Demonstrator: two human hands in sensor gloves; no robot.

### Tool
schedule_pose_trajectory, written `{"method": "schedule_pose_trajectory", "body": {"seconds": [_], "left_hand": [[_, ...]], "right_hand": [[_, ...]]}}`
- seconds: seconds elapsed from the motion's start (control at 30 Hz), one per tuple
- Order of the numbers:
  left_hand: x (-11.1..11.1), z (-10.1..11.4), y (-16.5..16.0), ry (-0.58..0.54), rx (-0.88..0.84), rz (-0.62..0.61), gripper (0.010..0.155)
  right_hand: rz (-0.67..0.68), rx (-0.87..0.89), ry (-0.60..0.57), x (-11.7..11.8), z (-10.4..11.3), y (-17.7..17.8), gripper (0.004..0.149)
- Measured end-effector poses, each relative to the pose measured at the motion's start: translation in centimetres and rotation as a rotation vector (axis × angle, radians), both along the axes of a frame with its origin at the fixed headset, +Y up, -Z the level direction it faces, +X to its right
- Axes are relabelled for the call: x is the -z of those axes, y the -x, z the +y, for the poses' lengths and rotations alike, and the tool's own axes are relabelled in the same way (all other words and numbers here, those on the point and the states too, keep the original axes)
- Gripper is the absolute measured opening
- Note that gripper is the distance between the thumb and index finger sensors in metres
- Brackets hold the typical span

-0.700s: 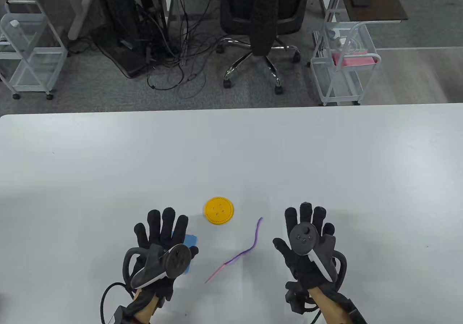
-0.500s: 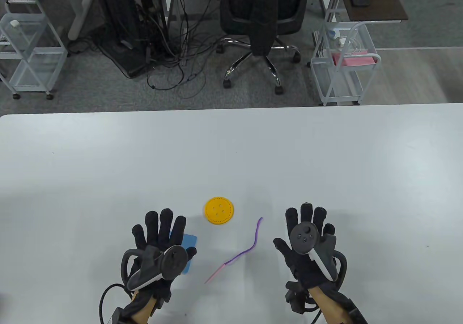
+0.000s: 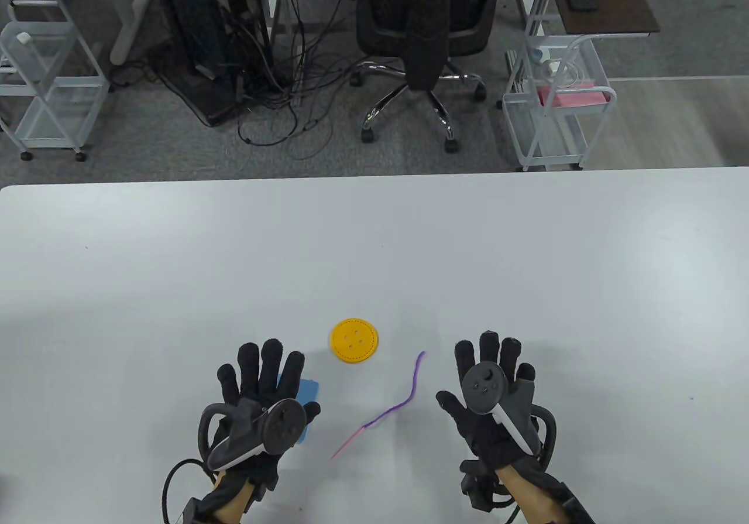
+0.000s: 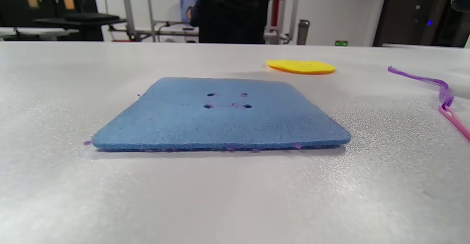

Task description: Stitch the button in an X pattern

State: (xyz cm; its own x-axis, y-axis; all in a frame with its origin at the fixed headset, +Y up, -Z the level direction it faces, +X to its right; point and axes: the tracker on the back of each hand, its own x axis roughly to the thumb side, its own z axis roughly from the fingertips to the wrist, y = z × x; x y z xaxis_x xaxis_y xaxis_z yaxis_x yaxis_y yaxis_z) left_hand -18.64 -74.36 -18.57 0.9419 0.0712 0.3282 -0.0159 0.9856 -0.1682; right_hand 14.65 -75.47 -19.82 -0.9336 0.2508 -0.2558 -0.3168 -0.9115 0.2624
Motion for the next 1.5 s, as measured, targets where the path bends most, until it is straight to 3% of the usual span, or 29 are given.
{"method": "schedule_pose_trajectory", "body": {"seconds": [0.17, 0.43, 0.6, 0.77, 1.37, 1.5], "left_hand": [[0.3, -0.2, 0.5, 0.029, -0.026, 0.008, 0.079], [1.7, -0.7, 3.4, 0.174, -0.11, 0.019, 0.084], [3.3, -1.4, 3.9, 0.266, -0.005, 0.042, 0.088], [4.9, -1.7, 3.7, 0.271, 0.217, 0.005, 0.092], [6.0, -2.1, 1.9, 0.316, 0.291, -0.073, 0.083], [6.5, -2.2, 1.5, 0.375, 0.309, -0.067, 0.084]], "right_hand": [[0.004, -0.004, 0.012, 0.0, -0.1, 0.1, 0.081], [0.02, 0.014, 0.004, -0.1, 0.1, 0.1, 0.08], [0.022, 0.014, 0.003, -0.2, 0.1, 0.1, 0.081], [0.013, 0.022, 0.003, -0.1, 0.1, -0.1, 0.08], [-0.014, 0.045, -0.006, -0.1, 0.3, -0.5, 0.081], [-0.01, 0.046, -0.01, -0.1, 0.3, -0.5, 0.081]]}}
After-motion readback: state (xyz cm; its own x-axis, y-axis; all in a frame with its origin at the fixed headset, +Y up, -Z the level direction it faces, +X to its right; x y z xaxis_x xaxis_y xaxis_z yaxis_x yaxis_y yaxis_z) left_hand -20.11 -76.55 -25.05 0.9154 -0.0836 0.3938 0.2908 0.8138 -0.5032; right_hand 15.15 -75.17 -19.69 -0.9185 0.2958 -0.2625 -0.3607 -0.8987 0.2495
